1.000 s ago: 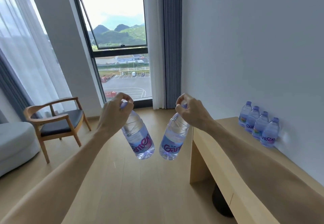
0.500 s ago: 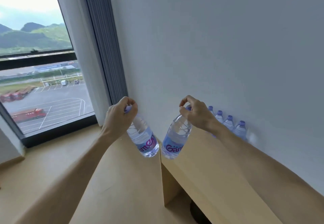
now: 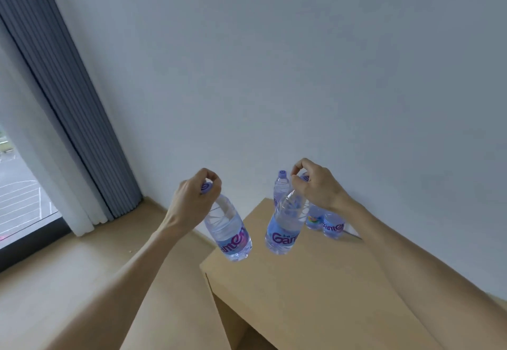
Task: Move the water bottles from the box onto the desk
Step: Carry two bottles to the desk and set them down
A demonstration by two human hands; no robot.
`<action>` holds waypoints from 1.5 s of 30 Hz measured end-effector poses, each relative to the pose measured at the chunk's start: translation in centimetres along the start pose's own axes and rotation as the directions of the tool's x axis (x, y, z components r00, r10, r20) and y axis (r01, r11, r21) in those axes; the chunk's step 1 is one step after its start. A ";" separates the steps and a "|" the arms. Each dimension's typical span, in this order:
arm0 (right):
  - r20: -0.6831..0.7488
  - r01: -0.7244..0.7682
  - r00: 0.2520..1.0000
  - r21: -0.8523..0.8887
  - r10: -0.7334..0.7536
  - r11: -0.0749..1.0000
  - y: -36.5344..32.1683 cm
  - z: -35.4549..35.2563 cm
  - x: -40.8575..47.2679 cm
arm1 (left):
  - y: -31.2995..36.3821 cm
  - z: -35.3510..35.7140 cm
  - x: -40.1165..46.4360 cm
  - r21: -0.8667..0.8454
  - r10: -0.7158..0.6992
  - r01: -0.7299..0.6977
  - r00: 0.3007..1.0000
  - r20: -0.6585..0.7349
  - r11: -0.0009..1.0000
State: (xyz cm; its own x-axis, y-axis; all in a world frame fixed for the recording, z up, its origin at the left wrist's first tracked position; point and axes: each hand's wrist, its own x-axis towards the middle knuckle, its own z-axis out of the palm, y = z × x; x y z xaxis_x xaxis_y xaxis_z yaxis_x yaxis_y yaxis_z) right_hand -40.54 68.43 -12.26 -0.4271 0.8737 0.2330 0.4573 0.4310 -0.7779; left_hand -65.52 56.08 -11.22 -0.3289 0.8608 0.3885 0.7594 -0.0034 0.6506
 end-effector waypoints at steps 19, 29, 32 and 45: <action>-0.207 -0.470 0.872 -0.103 0.443 0.877 16.6 -9.4 -1.0 | 4.8 24.7 12.2 -0.248 0.356 -0.260 0.766 0.536 0.933; -0.299 -0.661 0.731 -0.091 0.613 0.745 20.4 -10.7 -3.8 | 7.2 35.1 14.1 -0.279 0.551 -0.520 0.497 0.670 0.808; -0.312 -0.678 0.717 -0.102 0.624 0.728 21.4 -11.1 -4.2 | 8.0 37.3 14.2 -0.254 0.550 -0.564 0.449 0.704 0.785; -0.267 -0.653 0.747 -0.122 0.609 0.748 25.7 -10.7 -2.5 | 8.5 40.8 13.9 -0.256 0.480 -0.492 0.409 0.776 0.832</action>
State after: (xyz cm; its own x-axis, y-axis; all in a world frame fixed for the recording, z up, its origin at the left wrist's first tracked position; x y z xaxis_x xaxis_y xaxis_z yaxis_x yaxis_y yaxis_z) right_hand -19.37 79.70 -26.57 0.1678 0.9753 -0.1433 0.7162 -0.2205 -0.6621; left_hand -40.78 88.75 -26.94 0.6659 0.7452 -0.0349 0.6498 -0.5564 0.5178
